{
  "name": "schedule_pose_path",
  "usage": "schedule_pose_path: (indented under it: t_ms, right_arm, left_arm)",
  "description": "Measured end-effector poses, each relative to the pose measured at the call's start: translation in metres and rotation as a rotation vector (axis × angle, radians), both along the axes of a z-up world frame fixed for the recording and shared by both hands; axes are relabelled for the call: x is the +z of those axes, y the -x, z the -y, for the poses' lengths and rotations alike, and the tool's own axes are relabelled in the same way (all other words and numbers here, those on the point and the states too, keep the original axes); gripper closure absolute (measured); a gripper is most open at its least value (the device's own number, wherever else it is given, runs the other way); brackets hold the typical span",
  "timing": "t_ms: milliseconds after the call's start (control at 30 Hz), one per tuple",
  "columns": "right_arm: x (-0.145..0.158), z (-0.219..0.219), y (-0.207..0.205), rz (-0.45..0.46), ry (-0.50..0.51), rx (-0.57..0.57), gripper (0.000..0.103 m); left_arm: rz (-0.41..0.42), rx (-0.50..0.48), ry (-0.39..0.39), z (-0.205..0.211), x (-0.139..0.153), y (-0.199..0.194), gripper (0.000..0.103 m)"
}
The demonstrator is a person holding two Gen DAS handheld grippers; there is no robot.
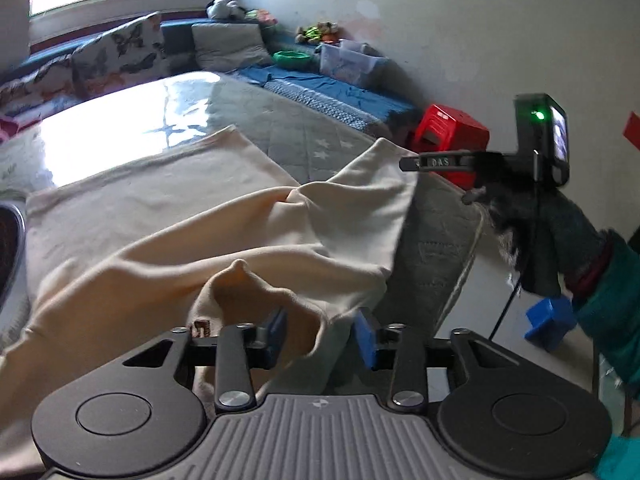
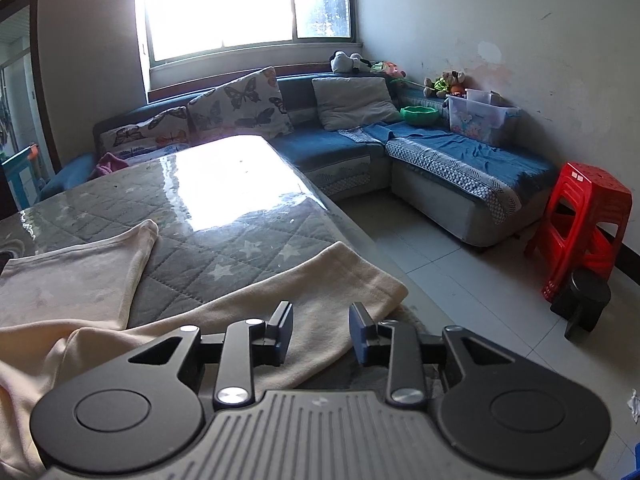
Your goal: Fold clothes
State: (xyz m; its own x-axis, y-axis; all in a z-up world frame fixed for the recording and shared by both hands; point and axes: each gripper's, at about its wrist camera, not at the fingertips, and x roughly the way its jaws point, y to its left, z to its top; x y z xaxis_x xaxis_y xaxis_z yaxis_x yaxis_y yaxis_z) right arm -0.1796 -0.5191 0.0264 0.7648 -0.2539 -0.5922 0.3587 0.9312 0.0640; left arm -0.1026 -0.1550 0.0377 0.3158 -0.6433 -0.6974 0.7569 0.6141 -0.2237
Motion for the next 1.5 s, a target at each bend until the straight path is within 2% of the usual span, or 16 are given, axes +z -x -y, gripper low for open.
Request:
schedule_pose_path:
  t_ms: [100, 167, 333, 467, 567, 633, 733, 800, 900, 1100, 1233, 1267, 1500]
  right_arm:
    - [-0.005, 0.0, -0.003, -0.018, -0.005, 0.011, 0.07]
    - [-0.01, -0.001, -0.006, -0.034, 0.004, 0.019, 0.07]
    - [-0.016, -0.003, -0.007, -0.041, 0.024, 0.029, 0.068]
    - [-0.016, -0.002, -0.006, -0.04, 0.028, 0.029, 0.065]
    - [-0.014, -0.001, -0.005, -0.044, 0.032, 0.028, 0.064]
    - [-0.012, 0.001, -0.003, -0.045, 0.039, 0.025, 0.064]
    - [-0.01, 0.009, -0.005, -0.04, 0.042, 0.004, 0.064]
    - [-0.008, 0.015, -0.007, -0.036, 0.044, -0.011, 0.064]
    - [-0.005, 0.024, -0.009, -0.031, 0.046, -0.032, 0.064]
    - [-0.006, 0.037, -0.018, -0.038, 0.047, -0.066, 0.066]
    - [-0.007, 0.039, -0.019, -0.049, 0.067, -0.086, 0.093]
    - [-0.008, 0.04, -0.02, -0.052, 0.072, -0.09, 0.097]
    - [-0.01, 0.044, -0.022, -0.07, 0.108, -0.124, 0.098]
  left_arm:
    - [0.01, -0.037, 0.005, 0.003, 0.001, 0.009, 0.096]
    - [0.039, -0.076, 0.02, -0.001, 0.007, 0.018, 0.1]
    - [0.108, -0.176, 0.053, -0.011, 0.02, 0.043, 0.1]
    - [0.124, -0.266, 0.028, -0.014, 0.018, 0.058, 0.099]
    - [0.149, -0.28, 0.044, -0.014, 0.025, 0.057, 0.093]
    - [0.167, -0.285, 0.058, -0.014, 0.031, 0.056, 0.084]
    - [0.186, -0.254, 0.087, -0.012, 0.038, 0.045, 0.083]
    - [0.167, -0.205, 0.088, -0.002, 0.033, 0.031, 0.083]
    - [0.12, -0.161, 0.042, 0.014, 0.011, 0.017, 0.083]
    - [0.039, -0.188, 0.022, 0.034, -0.015, 0.016, 0.083]
    - [0.003, -0.217, 0.027, 0.039, -0.02, 0.021, 0.083]
    - [-0.003, -0.22, 0.031, 0.039, -0.021, 0.02, 0.083]
    - [-0.042, -0.229, 0.057, 0.034, -0.022, 0.017, 0.081]
